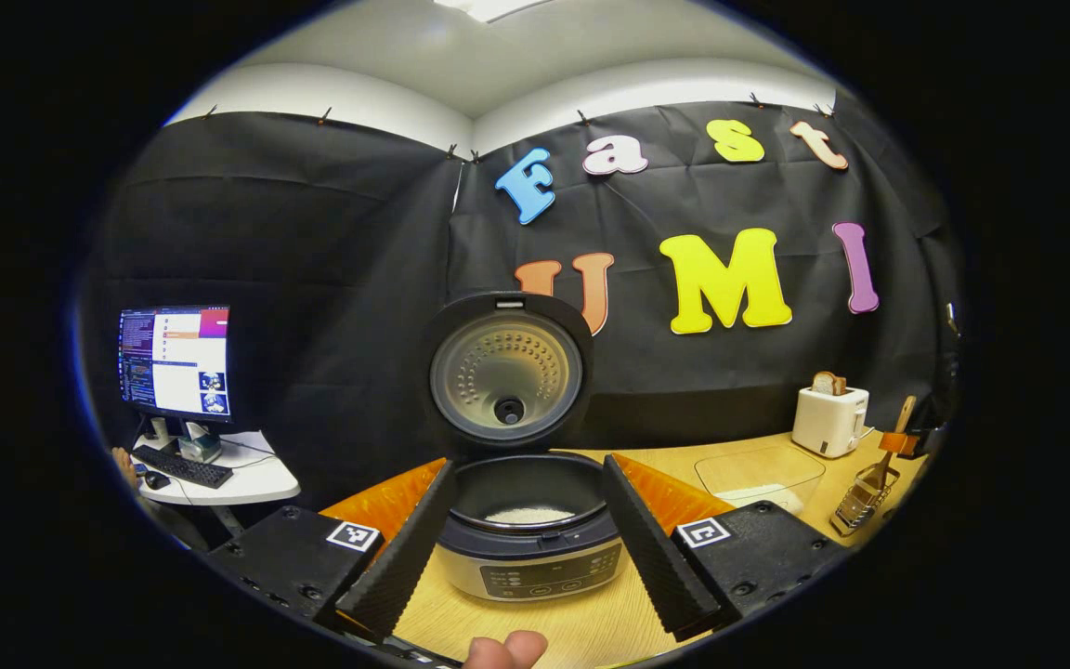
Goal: Close the left gripper, press the button to open the rice cooker; take a wooden spoon from the chopstick holder with the right hand, scoop a spoonful of rice and pour it into the rice cooker, then put the wooden spoon back into the chopstick holder.
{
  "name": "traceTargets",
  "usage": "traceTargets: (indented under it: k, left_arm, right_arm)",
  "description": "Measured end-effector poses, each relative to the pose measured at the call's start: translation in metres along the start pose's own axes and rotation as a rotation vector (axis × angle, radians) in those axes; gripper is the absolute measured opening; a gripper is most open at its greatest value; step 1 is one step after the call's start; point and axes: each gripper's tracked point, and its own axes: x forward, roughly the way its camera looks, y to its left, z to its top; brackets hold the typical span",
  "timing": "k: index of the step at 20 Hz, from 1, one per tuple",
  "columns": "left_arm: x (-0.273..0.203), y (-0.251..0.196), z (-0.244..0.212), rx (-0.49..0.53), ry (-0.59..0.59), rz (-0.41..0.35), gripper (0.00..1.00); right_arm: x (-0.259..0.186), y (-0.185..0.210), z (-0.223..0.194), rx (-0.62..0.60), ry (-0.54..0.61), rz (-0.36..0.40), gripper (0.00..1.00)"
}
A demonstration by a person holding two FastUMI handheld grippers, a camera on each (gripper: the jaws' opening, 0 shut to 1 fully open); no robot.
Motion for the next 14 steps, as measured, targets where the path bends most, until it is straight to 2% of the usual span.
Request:
traceTargets:
  k: [6,9,10,11,12,13,14]
  left_arm:
    - [0.001,0.001,-0.001,-0.008,0.003,0.0,1.0]
    - [0.0,0.001,-0.002,-0.005,0.009,0.002,1.0]
    - [-0.001,-0.001,-0.001,-0.009,0.008,0.002,1.0]
    - [0.0,0.0,-0.002,-0.013,0.006,0.0,1.0]
    - [0.001,0.0,-0.002,-0.014,0.004,-0.001,1.0]
    - [0.001,0.0,-0.001,-0.014,0.003,-0.002,1.0]
    - [0.0,-0.001,0.0,-0.013,0.004,-0.001,1.0]
  right_arm:
    - [-0.006,-0.007,0.0,0.021,-0.024,-0.002,0.03]
    - [-0.004,-0.012,-0.001,0.027,-0.021,-0.014,0.09]
    - [-0.005,-0.012,-0.001,0.034,-0.019,-0.009,0.08]
    - [-0.004,-0.013,-0.002,0.035,-0.017,-0.012,0.03]
    - [-0.005,-0.013,-0.001,0.037,-0.017,-0.01,0.22]
    - [-0.004,-0.015,-0.003,0.042,-0.011,-0.015,0.16]
    - [-0.003,-0.018,-0.003,0.042,-0.01,-0.021,0.31]
